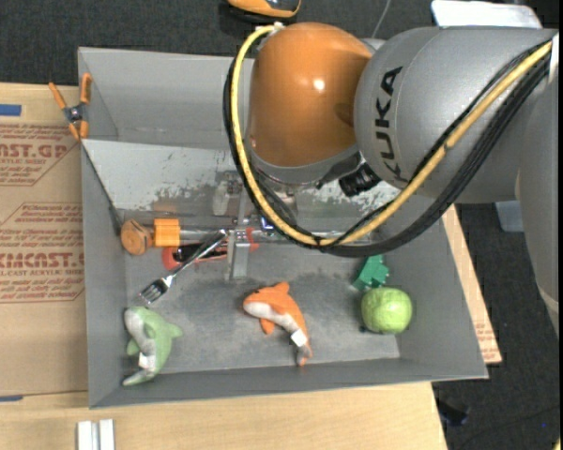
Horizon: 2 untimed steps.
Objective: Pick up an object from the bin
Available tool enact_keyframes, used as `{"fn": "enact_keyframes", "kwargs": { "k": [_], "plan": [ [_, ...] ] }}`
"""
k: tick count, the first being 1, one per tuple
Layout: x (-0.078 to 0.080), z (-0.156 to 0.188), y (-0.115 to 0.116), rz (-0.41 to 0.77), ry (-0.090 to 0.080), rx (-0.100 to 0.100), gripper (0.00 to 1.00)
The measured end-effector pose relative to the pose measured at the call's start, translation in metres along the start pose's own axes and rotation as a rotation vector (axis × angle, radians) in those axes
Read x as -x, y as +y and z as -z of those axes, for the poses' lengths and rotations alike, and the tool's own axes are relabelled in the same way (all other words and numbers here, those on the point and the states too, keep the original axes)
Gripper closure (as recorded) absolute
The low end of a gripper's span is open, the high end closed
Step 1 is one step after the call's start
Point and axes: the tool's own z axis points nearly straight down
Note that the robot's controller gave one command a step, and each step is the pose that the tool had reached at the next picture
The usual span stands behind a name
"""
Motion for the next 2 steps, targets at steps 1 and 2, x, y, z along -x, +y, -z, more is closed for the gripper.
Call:
{"fn": "enact_keyframes", "kwargs": {
  "k": [1,2],
  "plan": [
    [0.001,0.005,-0.001,-0.003,-0.008,0.001,0.0],
    [0.0,-0.055,-0.014,-0.341,-0.008,0.003,0.0]
  ]
}}
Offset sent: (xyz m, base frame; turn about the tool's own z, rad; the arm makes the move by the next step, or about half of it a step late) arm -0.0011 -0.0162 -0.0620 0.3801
